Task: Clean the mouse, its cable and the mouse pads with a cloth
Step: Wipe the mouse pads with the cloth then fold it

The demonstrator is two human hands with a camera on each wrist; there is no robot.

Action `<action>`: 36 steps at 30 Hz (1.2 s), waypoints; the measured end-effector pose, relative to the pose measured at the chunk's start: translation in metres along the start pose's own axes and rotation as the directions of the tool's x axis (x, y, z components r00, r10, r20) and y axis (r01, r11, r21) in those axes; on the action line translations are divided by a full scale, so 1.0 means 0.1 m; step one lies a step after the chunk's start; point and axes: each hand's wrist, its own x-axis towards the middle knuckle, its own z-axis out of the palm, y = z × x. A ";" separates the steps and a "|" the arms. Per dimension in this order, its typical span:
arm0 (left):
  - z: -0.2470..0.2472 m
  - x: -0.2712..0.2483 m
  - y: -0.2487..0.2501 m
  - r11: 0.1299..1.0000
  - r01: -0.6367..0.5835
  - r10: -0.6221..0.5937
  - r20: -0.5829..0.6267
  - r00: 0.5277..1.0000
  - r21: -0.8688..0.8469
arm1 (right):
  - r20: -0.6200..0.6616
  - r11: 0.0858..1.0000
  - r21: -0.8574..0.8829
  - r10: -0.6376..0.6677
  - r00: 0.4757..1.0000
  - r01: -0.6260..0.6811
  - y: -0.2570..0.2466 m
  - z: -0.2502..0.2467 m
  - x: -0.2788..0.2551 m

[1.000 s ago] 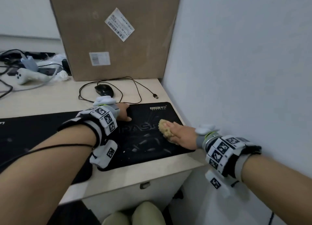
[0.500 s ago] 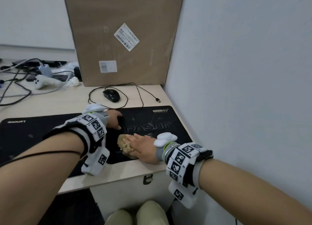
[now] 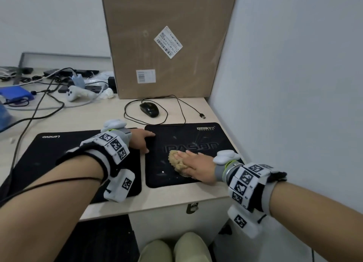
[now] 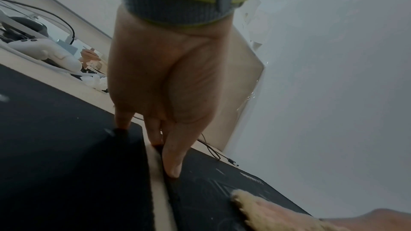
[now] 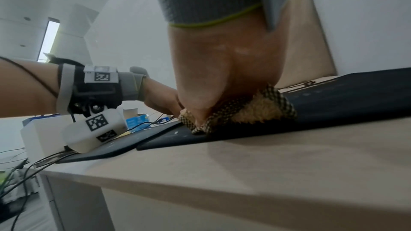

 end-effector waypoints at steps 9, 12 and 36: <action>0.09 -0.20 -0.10 0.991 -0.063 0.057 -0.054 0.997 -0.119 | -0.046 0.957 0.151 -0.242 0.969 0.246 -0.50 -0.23 -0.23; 0.08 -0.22 -0.21 0.979 -0.096 0.086 -0.063 0.994 -0.179 | -0.295 0.966 0.234 -0.038 0.955 0.111 -0.30 -0.40 -0.26; 0.04 -0.07 -0.26 0.965 -0.092 0.094 -0.002 0.996 -0.244 | 0.012 0.946 -0.217 0.251 0.968 -0.243 0.16 -0.50 0.44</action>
